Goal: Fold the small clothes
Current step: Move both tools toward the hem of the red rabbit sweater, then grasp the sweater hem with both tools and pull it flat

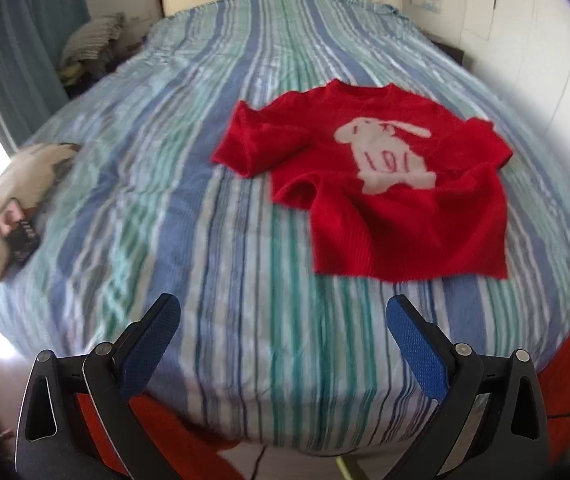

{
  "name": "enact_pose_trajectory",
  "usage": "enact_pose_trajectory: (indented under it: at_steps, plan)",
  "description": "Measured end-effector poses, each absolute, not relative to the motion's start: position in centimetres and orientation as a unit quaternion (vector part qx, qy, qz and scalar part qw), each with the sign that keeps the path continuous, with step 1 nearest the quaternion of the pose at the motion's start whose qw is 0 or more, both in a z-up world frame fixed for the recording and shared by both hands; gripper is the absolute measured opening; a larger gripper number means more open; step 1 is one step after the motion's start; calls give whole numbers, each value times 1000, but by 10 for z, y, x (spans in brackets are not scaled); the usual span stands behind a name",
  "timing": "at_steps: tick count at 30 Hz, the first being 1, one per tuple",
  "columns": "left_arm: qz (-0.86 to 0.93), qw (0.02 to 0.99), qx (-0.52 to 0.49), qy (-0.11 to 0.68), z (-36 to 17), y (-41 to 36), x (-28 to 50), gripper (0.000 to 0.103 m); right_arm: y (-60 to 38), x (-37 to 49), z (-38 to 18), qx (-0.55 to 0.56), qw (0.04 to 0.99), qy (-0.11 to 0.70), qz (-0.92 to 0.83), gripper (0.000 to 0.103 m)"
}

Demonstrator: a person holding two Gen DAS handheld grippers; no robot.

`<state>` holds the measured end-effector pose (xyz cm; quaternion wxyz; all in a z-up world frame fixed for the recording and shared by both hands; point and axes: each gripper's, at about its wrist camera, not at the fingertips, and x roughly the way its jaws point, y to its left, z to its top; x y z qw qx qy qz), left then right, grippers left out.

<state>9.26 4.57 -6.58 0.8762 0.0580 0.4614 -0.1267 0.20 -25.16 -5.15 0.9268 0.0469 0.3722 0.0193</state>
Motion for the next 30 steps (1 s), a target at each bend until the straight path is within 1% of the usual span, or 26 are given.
enact_pose_trajectory:
  at_steps: [2, 3, 6, 8, 10, 11, 12, 15, 16, 17, 18, 19, 20, 21, 23, 26, 28, 30]
  plan:
    - [-181, 860, 20, 476, -85, 49, 125, 103, -266, 21, -86, 76, 901, 425, 26, 103]
    - [-195, 856, 16, 479, -95, 48, 137, 103, -273, 26, -99, 93, 897, 431, 29, 103]
    - [-192, 848, 61, 490, -130, 33, 163, 102, -294, 34, -125, 146, 894, 421, 42, 103]
    - [-208, 835, 52, 507, -149, 27, 177, 102, -307, 43, -140, 188, 886, 421, 49, 101]
    - [-212, 827, 30, 519, -163, 25, 187, 102, -318, 54, -153, 229, 876, 420, 54, 90]
    - [-209, 828, 26, 520, -167, 23, 191, 102, -321, 58, -159, 243, 871, 422, 59, 80]
    - [-204, 829, 25, 521, -171, 21, 193, 102, -321, 63, -164, 254, 865, 427, 69, 74]
    - [-196, 835, 18, 514, -176, 20, 190, 101, -309, 76, -177, 255, 854, 443, 96, 66]
    - [-197, 839, 15, 507, -176, 19, 187, 98, -304, 81, -183, 255, 850, 450, 100, 65]
    - [-198, 840, 12, 504, -176, 18, 185, 85, -302, 85, -188, 262, 846, 452, 101, 59]
    - [-197, 840, 13, 506, -178, 16, 184, 73, -303, 88, -194, 272, 843, 455, 95, 41]
    - [-194, 838, 16, 510, -180, 17, 185, 40, -306, 91, -198, 280, 842, 455, 80, 24]
    - [-194, 834, 14, 516, -181, 17, 187, 4, -308, 92, -198, 286, 841, 454, 67, 5]
    - [-203, 825, 0, 527, -180, 18, 189, 3, -310, 92, -195, 296, 840, 451, 62, 5]
    - [-199, 827, -6, 525, -164, 24, 186, 2, -312, 86, -172, 290, 848, 440, 58, 5]
    - [-227, 827, -21, 514, -126, 45, 166, 1, -314, 62, -126, 287, 853, 427, 89, 5]
    - [-237, 824, -29, 514, -106, 61, 151, 1, -317, 44, -105, 300, 842, 434, 112, 5]
    - [-234, 815, -24, 530, -102, 69, 139, 1, -316, 34, -103, 306, 828, 455, 115, 5]
